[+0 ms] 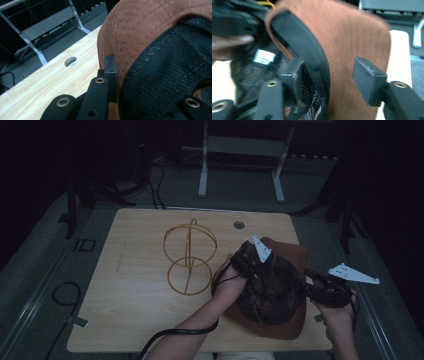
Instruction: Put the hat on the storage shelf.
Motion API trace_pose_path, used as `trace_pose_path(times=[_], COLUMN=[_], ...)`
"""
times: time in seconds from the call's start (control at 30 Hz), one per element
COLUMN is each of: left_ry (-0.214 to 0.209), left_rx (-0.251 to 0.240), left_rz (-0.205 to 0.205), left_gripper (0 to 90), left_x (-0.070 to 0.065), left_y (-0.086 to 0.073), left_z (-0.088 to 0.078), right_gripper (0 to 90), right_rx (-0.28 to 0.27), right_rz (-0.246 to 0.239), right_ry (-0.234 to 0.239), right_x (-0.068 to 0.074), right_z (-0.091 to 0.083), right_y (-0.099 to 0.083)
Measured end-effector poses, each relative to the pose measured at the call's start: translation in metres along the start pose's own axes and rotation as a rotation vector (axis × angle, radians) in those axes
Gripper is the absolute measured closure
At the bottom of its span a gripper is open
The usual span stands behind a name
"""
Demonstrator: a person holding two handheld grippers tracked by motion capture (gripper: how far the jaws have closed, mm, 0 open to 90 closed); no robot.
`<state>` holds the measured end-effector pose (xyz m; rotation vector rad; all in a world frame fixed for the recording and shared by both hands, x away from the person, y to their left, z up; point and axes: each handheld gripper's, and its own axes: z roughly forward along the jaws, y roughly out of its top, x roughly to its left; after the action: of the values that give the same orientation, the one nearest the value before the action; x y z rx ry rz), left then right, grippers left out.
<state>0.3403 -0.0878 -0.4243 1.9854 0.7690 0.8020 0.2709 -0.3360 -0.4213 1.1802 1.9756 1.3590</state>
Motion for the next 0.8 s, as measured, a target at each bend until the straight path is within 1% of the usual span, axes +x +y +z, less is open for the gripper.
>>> trace_pose_path(times=[0.07,0.1,0.17,0.2,0.27,0.3,0.33,0.37,0.4,0.43,0.5,0.53,0.57,0.6,0.63,0.67,0.73,0.77,0.8], left_ry=[-0.001,-0.019,-0.034,-0.059,-0.072,-0.105,-0.112,-0.128,-0.155,-0.167,-0.207,-0.218,-0.240,-0.270,-0.287,-0.311,-0.336,-0.362,-0.376], left_rx=[-0.011,-0.016,-0.021,-0.041,-0.052,-0.072,-0.078,-0.088,-0.105,-0.112,-0.119,-0.115,-0.120,-0.130,-0.134,-0.151,-0.169,-0.198,-0.217], left_rz=[-0.003,-0.012,-0.011,-0.008,0.015,0.011,0.009,0.017,0.024,0.030,0.045,0.056,0.065,0.064,0.073,0.090,0.111,0.127,0.132], left_gripper=[86.8,86.7,86.7,86.7,86.7,86.7,86.6,86.7,86.6,86.6,86.6,86.6,86.6,86.5,86.5,86.5,86.5,86.5,86.5], left_x=[0.003,0.005,0.007,0.008,0.009,0.010,0.011,0.011,0.012,0.012,0.014,0.015,0.016,0.018,0.019,0.021,0.023,0.025,0.028], left_y=[-0.002,-0.004,-0.006,-0.008,-0.012,-0.014,-0.015,-0.016,-0.018,-0.019,-0.021,-0.022,-0.023,-0.024,-0.025,-0.026,-0.029,-0.031,-0.033], left_z=[-0.002,-0.004,-0.009,-0.012,-0.019,-0.024,-0.027,-0.031,-0.036,-0.040,-0.048,-0.052,-0.056,-0.059,-0.063,-0.067,-0.075,-0.080,-0.083], right_gripper=[40.6,40.9,42.0,42.2,42.4,42.6,43.6,43.7,43.7,42.4,43.9,44.6,44.8,45.9,46.1,46.2,46.5,46.8,47.1], right_rx=[-0.015,-0.023,-0.026,-0.023,-0.012,-0.002,0.009,0.015,0.023,0.031,0.045,0.049,0.054,0.057,0.061,0.068,0.077,0.085,0.094], right_rz=[-0.016,-0.015,-0.007,-0.003,0.004,0.005,0.015,0.023,0.032,0.033,0.038,0.037,0.039,0.039,0.037,0.027,0.011,0.004,-0.001], right_ry=[-0.024,-0.030,-0.059,-0.069,-0.095,-0.103,-0.109,-0.108,-0.102,-0.090,-0.077,-0.072,-0.060,-0.045,-0.035,-0.022,-0.001,0.014,0.022], right_x=[-0.003,-0.007,-0.016,-0.022,-0.033,-0.039,-0.045,-0.049,-0.053,-0.056,-0.059,-0.060,-0.060,-0.059,-0.058,-0.056,-0.050,-0.047,-0.044], right_z=[-0.012,-0.017,-0.025,-0.028,-0.031,-0.031,-0.031,-0.031,-0.029,-0.029,-0.025,-0.024,-0.021,-0.019,-0.016,-0.014,-0.009,-0.007,-0.004], right_y=[0.003,0.004,0.004,0.003,0.000,-0.002,-0.005,-0.007,-0.010,-0.013,-0.018,-0.019,-0.020,-0.021,-0.022,-0.022,-0.021,-0.020,-0.020])
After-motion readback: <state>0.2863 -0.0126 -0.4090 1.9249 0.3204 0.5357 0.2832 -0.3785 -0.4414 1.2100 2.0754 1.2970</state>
